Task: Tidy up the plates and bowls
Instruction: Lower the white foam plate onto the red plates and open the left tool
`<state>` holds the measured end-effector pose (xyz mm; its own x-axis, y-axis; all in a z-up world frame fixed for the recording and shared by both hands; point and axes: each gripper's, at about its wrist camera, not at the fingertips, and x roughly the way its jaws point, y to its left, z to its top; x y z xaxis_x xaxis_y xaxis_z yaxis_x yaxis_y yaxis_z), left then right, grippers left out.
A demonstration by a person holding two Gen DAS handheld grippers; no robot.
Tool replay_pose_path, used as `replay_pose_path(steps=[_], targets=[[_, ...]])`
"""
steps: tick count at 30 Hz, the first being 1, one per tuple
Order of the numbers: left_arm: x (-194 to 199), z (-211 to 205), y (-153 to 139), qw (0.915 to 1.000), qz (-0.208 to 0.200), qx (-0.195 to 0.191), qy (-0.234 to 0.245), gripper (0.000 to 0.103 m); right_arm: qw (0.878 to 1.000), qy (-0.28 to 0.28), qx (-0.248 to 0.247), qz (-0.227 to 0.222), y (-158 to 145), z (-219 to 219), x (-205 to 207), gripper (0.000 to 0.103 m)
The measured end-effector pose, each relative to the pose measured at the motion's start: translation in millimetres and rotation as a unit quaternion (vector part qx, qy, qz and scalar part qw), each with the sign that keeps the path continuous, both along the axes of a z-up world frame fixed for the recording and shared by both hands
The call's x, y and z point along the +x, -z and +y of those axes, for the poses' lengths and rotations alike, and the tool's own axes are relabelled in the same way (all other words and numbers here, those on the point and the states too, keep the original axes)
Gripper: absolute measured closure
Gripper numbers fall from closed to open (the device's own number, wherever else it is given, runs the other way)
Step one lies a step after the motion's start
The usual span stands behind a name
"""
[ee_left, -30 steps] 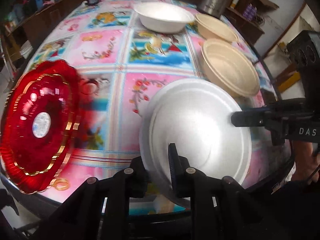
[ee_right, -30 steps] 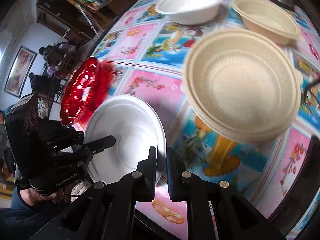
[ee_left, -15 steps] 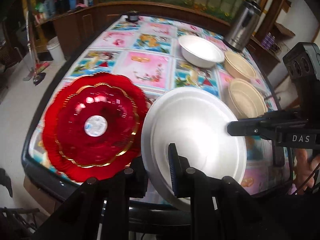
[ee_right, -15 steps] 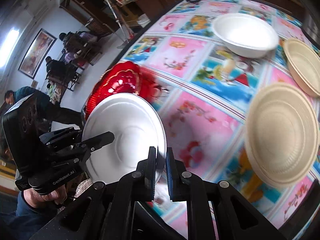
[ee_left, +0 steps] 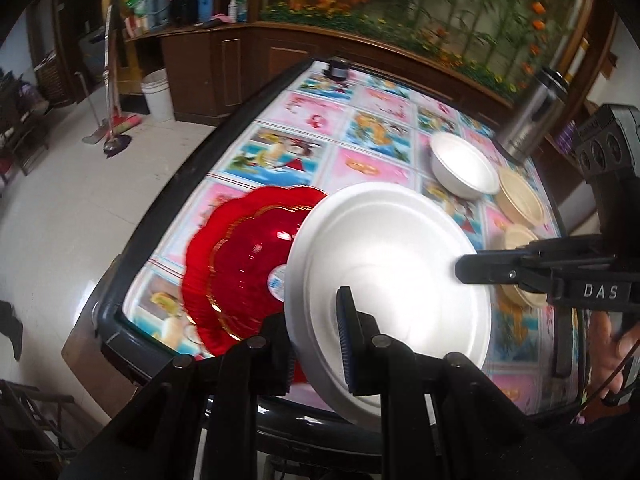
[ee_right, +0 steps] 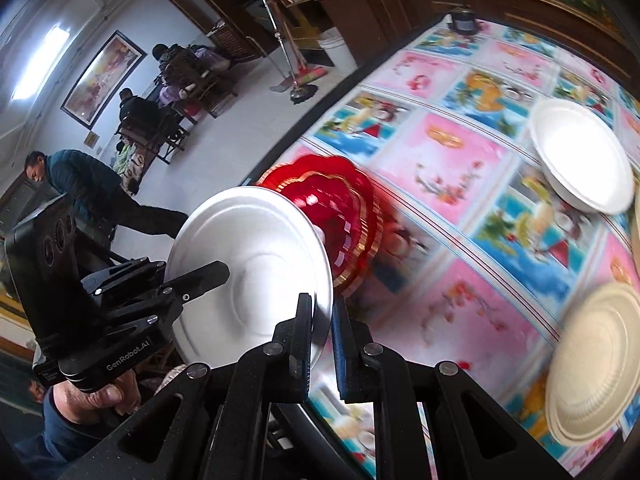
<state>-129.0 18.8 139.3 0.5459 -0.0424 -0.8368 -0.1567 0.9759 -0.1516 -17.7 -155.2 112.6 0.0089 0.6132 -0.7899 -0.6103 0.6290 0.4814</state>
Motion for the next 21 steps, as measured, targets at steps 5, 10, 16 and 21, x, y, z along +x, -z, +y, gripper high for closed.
replay_pose_path(steps=[5, 10, 16, 21], targets=[[9, 22, 9, 0.9998, 0.010, 0.001, -0.018, 0.086, 1.000, -0.002, -0.005, 0.009, 7, 28, 10, 0.092], [22, 38, 38, 0.9987, 0.036, -0.010, -0.034, 0.086, 0.999, 0.006, -0.026, 0.018, 28, 49, 21, 0.092], [35, 49, 69, 0.9974, 0.060, -0.012, -0.039, 0.086, 0.998, 0.015, -0.051, 0.021, 56, 68, 33, 0.092], [44, 53, 85, 0.9965, 0.076, -0.011, -0.034, 0.086, 0.997, 0.024, -0.068, 0.023, 72, 74, 44, 0.092]])
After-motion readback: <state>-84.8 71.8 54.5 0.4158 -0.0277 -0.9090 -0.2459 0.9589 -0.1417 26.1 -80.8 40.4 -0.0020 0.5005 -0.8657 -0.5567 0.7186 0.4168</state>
